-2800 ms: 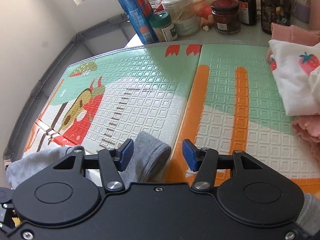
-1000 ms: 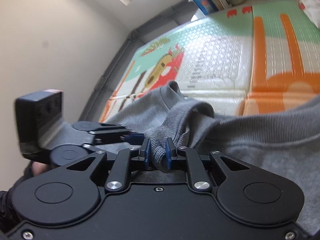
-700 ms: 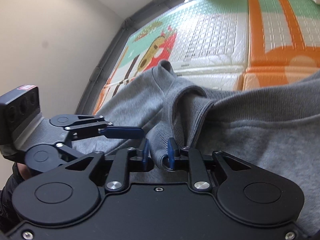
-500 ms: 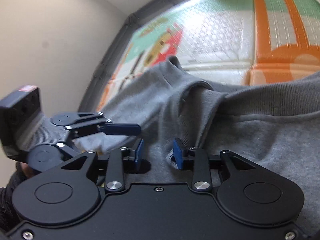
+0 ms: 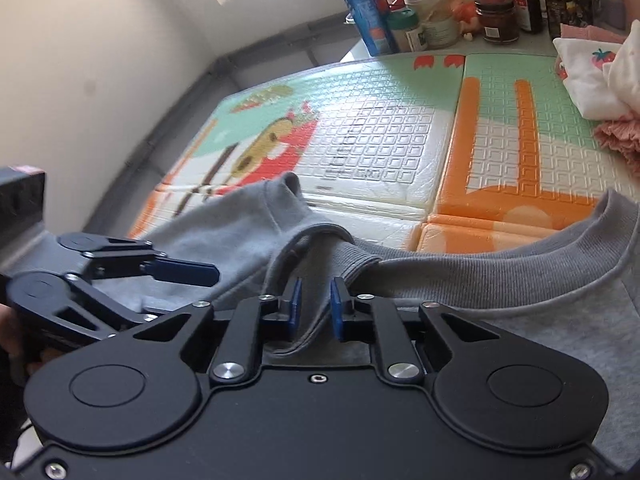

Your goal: Fold clothes

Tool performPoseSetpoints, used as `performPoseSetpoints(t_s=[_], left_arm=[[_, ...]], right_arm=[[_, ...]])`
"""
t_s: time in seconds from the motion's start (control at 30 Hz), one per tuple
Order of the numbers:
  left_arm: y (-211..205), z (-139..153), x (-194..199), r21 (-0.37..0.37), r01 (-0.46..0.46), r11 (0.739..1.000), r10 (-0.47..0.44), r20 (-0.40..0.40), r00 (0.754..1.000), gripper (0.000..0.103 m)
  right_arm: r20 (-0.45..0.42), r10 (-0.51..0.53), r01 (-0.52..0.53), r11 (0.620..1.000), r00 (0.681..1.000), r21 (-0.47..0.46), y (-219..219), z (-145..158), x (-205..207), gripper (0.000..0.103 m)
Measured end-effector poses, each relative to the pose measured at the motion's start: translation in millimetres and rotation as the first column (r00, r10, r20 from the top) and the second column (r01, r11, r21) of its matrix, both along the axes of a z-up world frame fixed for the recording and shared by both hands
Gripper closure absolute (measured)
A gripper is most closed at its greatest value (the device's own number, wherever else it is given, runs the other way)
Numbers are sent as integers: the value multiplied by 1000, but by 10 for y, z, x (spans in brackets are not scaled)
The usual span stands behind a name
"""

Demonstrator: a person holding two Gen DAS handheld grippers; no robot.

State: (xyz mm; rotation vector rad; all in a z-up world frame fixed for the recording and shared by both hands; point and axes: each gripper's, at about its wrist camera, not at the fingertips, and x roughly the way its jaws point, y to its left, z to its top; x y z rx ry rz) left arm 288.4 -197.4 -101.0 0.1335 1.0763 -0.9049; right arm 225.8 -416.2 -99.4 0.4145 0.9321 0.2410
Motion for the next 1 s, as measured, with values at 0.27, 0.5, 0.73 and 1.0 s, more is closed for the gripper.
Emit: performPoseSetpoints(t_s=[0.27, 0.5, 0.73, 1.0], left_arm=[[-37, -87, 35, 0, -3, 1000, 3, -21, 1000, 33], [11, -142, 87, -20, -12, 1000, 11, -47, 999, 34], [139, -97, 107, -43, -5, 999, 3, -60, 998, 33], [267, -115, 101, -51, -1, 999, -3, -71, 997, 30]], right_arm=[[-35, 74, -75, 996, 997, -43, 320, -207, 160, 90], [-51, 79, -81, 997, 996, -21, 379, -318, 234, 89], [-78, 53, -38, 983, 996, 180, 234, -415, 301, 91], [-154, 61, -19, 964, 986, 264, 270, -598, 378, 97]])
